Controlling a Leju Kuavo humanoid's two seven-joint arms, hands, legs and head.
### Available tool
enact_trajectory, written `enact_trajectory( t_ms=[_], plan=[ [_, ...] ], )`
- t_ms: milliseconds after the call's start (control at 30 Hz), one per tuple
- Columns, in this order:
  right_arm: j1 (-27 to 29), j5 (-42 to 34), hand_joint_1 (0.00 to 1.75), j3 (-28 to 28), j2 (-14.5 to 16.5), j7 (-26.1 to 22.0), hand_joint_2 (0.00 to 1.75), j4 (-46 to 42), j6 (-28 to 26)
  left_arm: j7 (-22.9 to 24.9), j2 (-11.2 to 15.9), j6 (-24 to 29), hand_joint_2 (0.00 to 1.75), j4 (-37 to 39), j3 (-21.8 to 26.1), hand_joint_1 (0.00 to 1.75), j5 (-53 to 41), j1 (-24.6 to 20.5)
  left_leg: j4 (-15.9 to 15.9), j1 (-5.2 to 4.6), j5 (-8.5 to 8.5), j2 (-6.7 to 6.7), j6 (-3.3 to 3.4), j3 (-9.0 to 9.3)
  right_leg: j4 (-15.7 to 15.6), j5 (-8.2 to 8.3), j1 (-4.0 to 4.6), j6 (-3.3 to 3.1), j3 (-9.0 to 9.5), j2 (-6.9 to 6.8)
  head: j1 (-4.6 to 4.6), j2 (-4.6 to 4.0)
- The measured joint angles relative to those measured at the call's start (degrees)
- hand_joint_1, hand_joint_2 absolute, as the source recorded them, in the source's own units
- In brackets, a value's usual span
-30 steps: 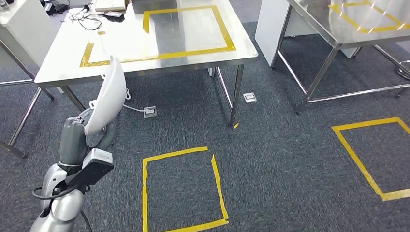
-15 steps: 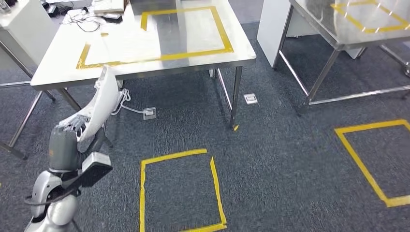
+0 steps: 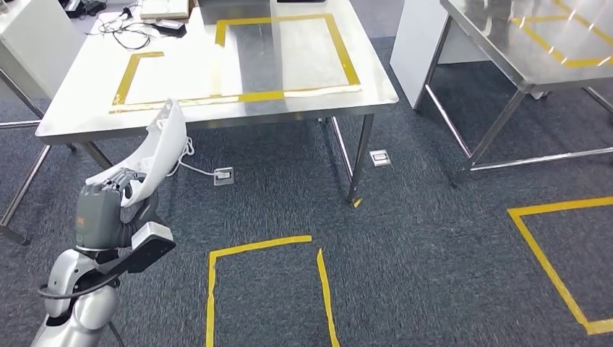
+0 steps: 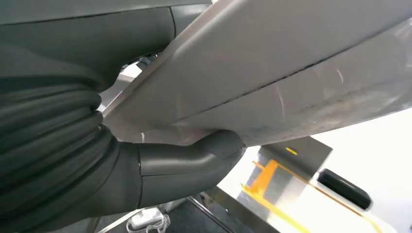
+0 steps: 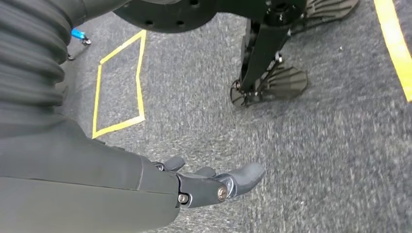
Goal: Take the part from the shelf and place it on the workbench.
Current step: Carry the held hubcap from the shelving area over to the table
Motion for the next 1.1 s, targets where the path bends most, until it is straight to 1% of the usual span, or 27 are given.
enact_trajectory(
  t_ms=[67, 100, 133, 200, 233, 267, 333, 367, 400, 467, 500, 533, 567, 600, 633, 667, 700, 733, 767, 800, 867, 900, 933, 967, 1000, 1067, 1100],
  plan=[
    [-0.1, 0.0, 0.00, 0.0, 0.0, -0.1, 1.75, 0.0, 0.0, 0.1, -0.2, 0.0, 1.75, 0.2, -0.3, 1.75, -0.4, -0.6, -0.6, 0.10, -1.04, -0.21, 0.67, 2.03, 6.1, 0.76, -0.07, 0.29, -3.87, 0.13, 0.09, 0.00],
    [-0.2, 0.0, 0.00, 0.0, 0.1, -0.1, 1.75, 0.0, 0.1, 0.2, -0.2, 0.0, 1.75, 0.4, -0.6, 1.75, -0.5, -0.9, -0.8, 0.05, -1.73, -0.28, 0.91, 2.92, 9.4, -0.15, -0.01, 0.30, -6.63, 0.21, 0.12, 0.00],
    [-0.1, 0.0, 0.00, 0.0, 0.1, -0.1, 1.75, 0.0, 0.1, 0.2, -0.3, 0.0, 1.75, 0.5, -0.8, 1.75, -0.6, -1.1, -0.9, 0.01, -2.45, -0.42, 1.06, 3.76, 11.7, -2.07, 0.03, 0.35, -9.28, 0.27, 0.14, 0.00],
    [0.1, 0.0, 0.00, 0.0, 0.1, 0.0, 1.75, 0.0, 0.1, 0.3, -0.4, 0.0, 1.75, 0.8, -1.1, 1.75, -0.7, -1.1, -1.0, -0.08, -4.10, -0.79, 1.11, 5.69, 12.7, -5.98, 0.10, 0.36, -13.06, 0.34, 0.19, 0.00],
    [0.3, 0.0, 0.00, 0.0, 0.1, -0.1, 1.75, 0.0, 0.1, 0.3, -0.5, 0.0, 1.75, 0.9, -1.2, 1.75, -0.8, -1.1, -1.0, -0.14, -4.99, -0.95, 1.06, 6.84, 11.2, -6.19, 0.12, 0.29, -14.04, 0.37, 0.22, 0.00],
    [0.4, 0.0, 0.00, 0.0, 0.1, -0.1, 1.75, 0.0, 0.1, 0.4, -0.6, 0.0, 1.75, 1.0, -1.3, 1.75, -1.0, -1.2, -1.0, -0.20, -5.94, -1.03, 0.99, 8.04, 8.6, -4.46, 0.18, 0.06, -14.55, 0.39, 0.25, 0.00],
    [0.8, 0.2, 0.00, 0.0, 0.0, -0.2, 1.75, 0.0, 0.3, 0.7, -0.8, 0.0, 1.75, 1.2, -1.4, 1.75, -1.7, -1.3, -0.9, -0.37, -7.87, -1.24, 0.74, 9.94, 2.2, 3.84, 0.50, -0.62, -14.91, 0.49, 0.25, 0.00],
    [0.9, 0.3, 0.00, 0.0, 0.0, -0.2, 1.75, 0.1, 0.4, 0.8, -0.8, 0.1, 1.75, 1.4, -1.5, 1.75, -2.0, -1.3, -0.9, -0.47, -8.88, -1.39, 0.50, 10.63, 0.0, 7.41, 0.73, -0.89, -14.72, 0.55, 0.20, 0.00],
    [1.1, 0.4, 0.00, 0.0, 0.0, -0.2, 1.75, 0.1, 0.4, 0.9, -0.8, 0.2, 1.75, 1.5, -1.6, 1.75, -2.4, -1.4, -0.7, -0.52, -9.58, -1.58, 0.20, 11.44, -1.3, 9.62, 0.90, -1.15, -14.42, 0.63, 0.16, 0.00],
    [0.9, 0.6, 0.00, 0.0, 0.0, -0.1, 1.75, 0.1, 0.5, 1.0, -0.9, 0.4, 1.75, 1.5, -1.8, 1.75, -3.1, -1.6, 0.6, -0.59, -9.75, -1.76, -0.53, 12.36, -1.8, 9.55, 0.90, -1.77, -12.88, 0.64, 0.09, 0.00],
    [0.8, 0.6, 0.00, 0.0, 0.0, -0.1, 1.75, 0.1, 0.5, 1.0, -0.9, 0.5, 1.75, 1.5, -1.9, 1.75, -3.4, -1.8, 2.6, -0.57, -8.77, -1.57, -0.85, 11.92, -2.0, 9.17, 0.75, -2.16, -11.91, 0.62, 0.03, 0.00],
    [0.6, 0.7, 0.00, 0.0, -0.1, -0.1, 1.75, 0.1, 0.5, 1.0, -0.9, 0.7, 1.75, 1.6, -2.0, 1.75, -3.6, -2.0, 5.4, -0.56, -7.63, -1.26, -1.11, 10.35, -2.1, 8.68, 0.60, -2.50, -10.88, 0.59, -0.12, 0.00],
    [0.4, 0.7, 0.00, 0.0, -0.1, -0.1, 1.75, 0.1, 0.5, 0.9, -0.9, 0.7, 1.75, 1.6, -2.1, 1.75, -3.8, -2.2, 8.9, -0.51, -6.99, -0.91, -1.30, 8.01, -2.3, 8.12, 0.44, -2.70, -9.88, 0.61, -0.23, 0.00],
    [0.3, 0.7, 0.00, 0.0, -0.1, -0.1, 1.75, 0.1, 0.4, 0.9, -0.9, 0.8, 1.75, 1.7, -2.3, 1.75, -3.9, -2.3, 12.3, -0.41, -7.38, -0.60, -1.47, 5.34, -2.4, 7.33, 0.36, -2.84, -8.98, 0.62, -0.36, 0.00],
    [0.3, 0.7, 0.00, 0.0, -0.1, -0.1, 1.75, 0.1, 0.4, 0.9, -0.9, 0.8, 1.75, 1.9, -2.4, 1.75, -4.0, -2.3, 14.8, -0.30, -9.26, -0.43, -1.65, 2.69, -2.5, 6.48, 0.27, -2.90, -8.08, 0.65, -0.43, 0.00],
    [0.3, 0.7, 0.00, 0.0, -0.1, -0.1, 1.75, 0.1, 0.4, 0.9, -0.9, 0.8, 1.75, 2.0, -2.5, 1.75, -4.1, -2.3, 16.0, -0.19, -12.04, -0.35, -1.81, 0.40, -2.5, 5.54, 0.17, -2.89, -7.07, 0.68, -0.39, 0.00],
    [0.4, 0.7, 0.00, 0.0, -0.1, -0.1, 1.75, 0.1, 0.4, 1.0, -0.9, 0.8, 1.75, 2.2, -2.6, 1.75, -4.1, -2.2, 15.9, -0.11, -14.66, -0.27, -1.97, -1.29, -2.5, 4.54, 0.06, -2.83, -5.91, 0.70, -0.40, 0.00],
    [0.5, 0.7, 0.00, 0.0, -0.1, -0.1, 1.75, 0.1, 0.4, 1.0, -0.9, 0.8, 1.75, 2.3, -2.7, 1.75, -4.2, -2.2, 14.7, -0.05, -16.12, -0.19, -2.11, -2.39, -2.5, 3.51, -0.09, -2.70, -4.67, 0.73, -0.40, 0.00],
    [0.6, 0.7, 0.00, 0.0, -0.1, -0.1, 1.75, 0.1, 0.4, 1.0, -0.9, 0.8, 1.75, 2.4, -2.8, 1.75, -4.2, -2.2, 12.5, -0.01, -15.57, -0.09, -2.23, -3.01, -2.5, 2.45, -0.26, -2.50, -3.38, 0.74, -0.39, 0.00],
    [0.7, 0.7, 0.00, 0.0, -0.1, -0.1, 1.75, 0.1, 0.4, 1.0, -0.8, 0.8, 1.75, 2.5, -2.9, 1.75, -4.2, -2.2, 9.6, 0.04, -12.38, 0.11, -2.33, -3.28, -2.6, 1.38, -0.42, -2.22, -2.29, 0.74, -0.42, 0.00],
    [0.6, 0.7, 0.00, 0.0, -0.1, -0.1, 1.75, 0.1, 0.4, 1.0, -0.7, 0.8, 1.75, 2.8, -3.0, 1.75, -4.2, -2.0, 3.3, 0.02, -2.86, 0.76, -2.13, -3.37, -2.6, -0.84, -0.43, -1.46, -0.36, 0.84, -0.63, 0.00],
    [0.6, 0.7, 0.00, 0.0, -0.1, -0.1, 1.75, 0.1, 0.4, 1.0, -0.7, 0.8, 1.75, 2.9, -3.0, 1.75, -4.2, -1.9, 1.5, -0.03, 0.52, 0.96, -1.78, -3.24, -2.9, -1.63, -0.32, -1.01, 0.60, 0.84, -0.71, 0.00],
    [0.5, 0.7, 0.00, 0.0, -0.1, -0.1, 1.75, 0.1, 0.4, 1.0, -0.7, 0.8, 1.75, 2.9, -3.1, 1.75, -4.3, -1.9, 0.6, -0.03, 1.81, 1.04, -1.28, -2.95, -2.8, -1.78, -0.18, -0.54, 1.36, 0.84, -0.75, 0.00],
    [0.4, 0.7, 0.00, 0.0, -0.1, -0.1, 1.75, 0.1, 0.4, 1.0, -0.7, 0.8, 1.75, 2.9, -3.1, 1.75, -4.3, -2.0, 0.8, 0.03, 1.45, 0.91, -0.74, -2.31, -2.3, -1.29, -0.10, -0.14, 1.53, 0.80, -0.69, 0.00],
    [0.3, 0.7, 0.00, 0.0, -0.1, -0.1, 1.75, 0.1, 0.4, 1.0, -0.7, 0.8, 1.75, 2.8, -3.1, 1.75, -4.3, -2.1, 0.6, 0.17, 0.97, 0.71, -0.29, -1.63, -0.6, 0.01, -0.11, 0.16, 0.93, 0.72, -0.55, 0.00],
    [0.1, 0.7, 0.00, 0.0, -0.2, -0.1, 1.75, 0.1, 0.4, 1.0, -0.7, 0.8, 1.75, 2.7, -3.1, 1.75, -4.3, -2.3, 0.1, 0.31, -0.21, 0.48, 0.43, 0.22, 5.9, 2.63, -0.13, 0.41, -3.20, 0.67, -0.32, 0.00],
    [0.0, 0.7, 0.00, 0.0, -0.2, -0.1, 1.75, 0.1, 0.4, 1.0, -0.7, 0.8, 1.75, 2.7, -3.1, 1.75, -4.3, -2.3, -0.1, 0.28, -1.01, 0.40, 0.67, 1.24, 9.4, 2.65, -0.08, 0.46, -5.98, 0.64, -0.20, 0.00]
  ],
)
